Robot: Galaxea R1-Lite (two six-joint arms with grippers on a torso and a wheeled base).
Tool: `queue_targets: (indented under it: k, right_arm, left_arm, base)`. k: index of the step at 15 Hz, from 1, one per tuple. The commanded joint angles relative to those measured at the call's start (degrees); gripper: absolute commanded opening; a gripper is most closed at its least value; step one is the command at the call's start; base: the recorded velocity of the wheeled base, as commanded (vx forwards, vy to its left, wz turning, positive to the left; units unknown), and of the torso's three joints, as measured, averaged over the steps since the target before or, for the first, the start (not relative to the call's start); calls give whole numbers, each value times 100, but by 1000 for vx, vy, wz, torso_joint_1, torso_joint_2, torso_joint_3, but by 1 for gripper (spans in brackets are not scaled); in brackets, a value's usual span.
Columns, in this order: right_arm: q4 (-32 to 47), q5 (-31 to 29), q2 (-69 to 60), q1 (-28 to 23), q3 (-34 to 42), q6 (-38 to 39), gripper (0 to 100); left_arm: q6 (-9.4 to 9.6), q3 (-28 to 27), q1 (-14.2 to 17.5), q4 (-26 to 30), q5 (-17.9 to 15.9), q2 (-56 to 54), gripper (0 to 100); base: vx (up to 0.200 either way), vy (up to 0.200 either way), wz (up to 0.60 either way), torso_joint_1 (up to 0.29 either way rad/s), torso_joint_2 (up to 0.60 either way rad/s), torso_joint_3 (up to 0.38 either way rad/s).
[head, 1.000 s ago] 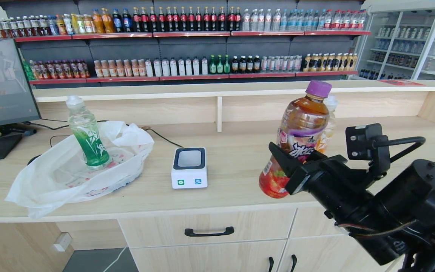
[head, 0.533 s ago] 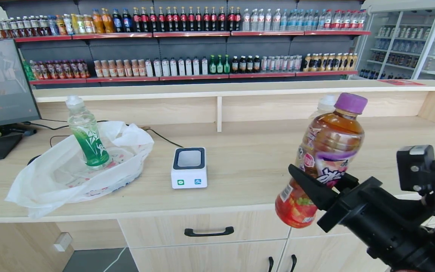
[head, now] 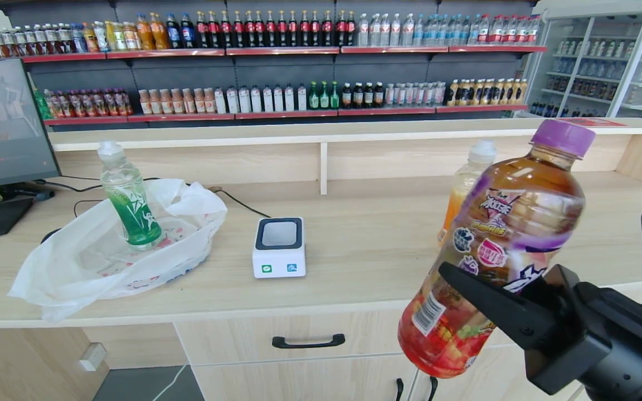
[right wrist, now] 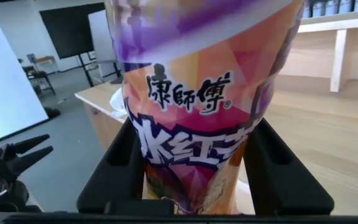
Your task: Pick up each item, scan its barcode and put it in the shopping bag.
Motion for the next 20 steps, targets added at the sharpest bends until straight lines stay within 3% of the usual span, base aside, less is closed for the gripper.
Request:
queue_targets:
  k: [1,9,15,20]
  right_arm:
    - [-8,187,-22,3,-19,214,0]
    - [-8,450,-145,416,-616,1989,0]
    - [-8,450,-40,600,-1407,2350,0]
    - [-8,441,-93,855,-1337,2350,0]
  left_arm:
    - [-1,0,0,-1,1,-2,100]
    - [-18,0,0,-1,1,-2,100]
    - [-9,0,0,-1,1,-2,100]
    - [-18,0,0,-1,1,-2,100]
  base:
    - [0,0,0,0,0,0]
    - [0,0,0,0,0,0]
    - [0,0,0,0,0,0]
    - [0,0,0,0,0,0]
